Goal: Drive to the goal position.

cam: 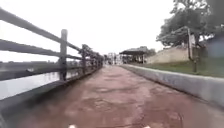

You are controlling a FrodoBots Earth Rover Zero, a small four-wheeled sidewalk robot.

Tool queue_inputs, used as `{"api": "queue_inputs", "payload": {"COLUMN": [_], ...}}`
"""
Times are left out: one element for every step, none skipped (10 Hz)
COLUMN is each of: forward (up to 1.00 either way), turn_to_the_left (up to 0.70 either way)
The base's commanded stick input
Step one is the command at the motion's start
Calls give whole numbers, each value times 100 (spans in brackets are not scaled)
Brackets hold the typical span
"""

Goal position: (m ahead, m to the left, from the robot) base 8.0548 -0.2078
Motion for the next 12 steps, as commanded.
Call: {"api": "queue_inputs", "payload": {"forward": [100,100,100,100,100,100,100,100,100,100,100,100], "turn_to_the_left": [6,11,11,11,11,11,11,11,11,11,11,9]}}
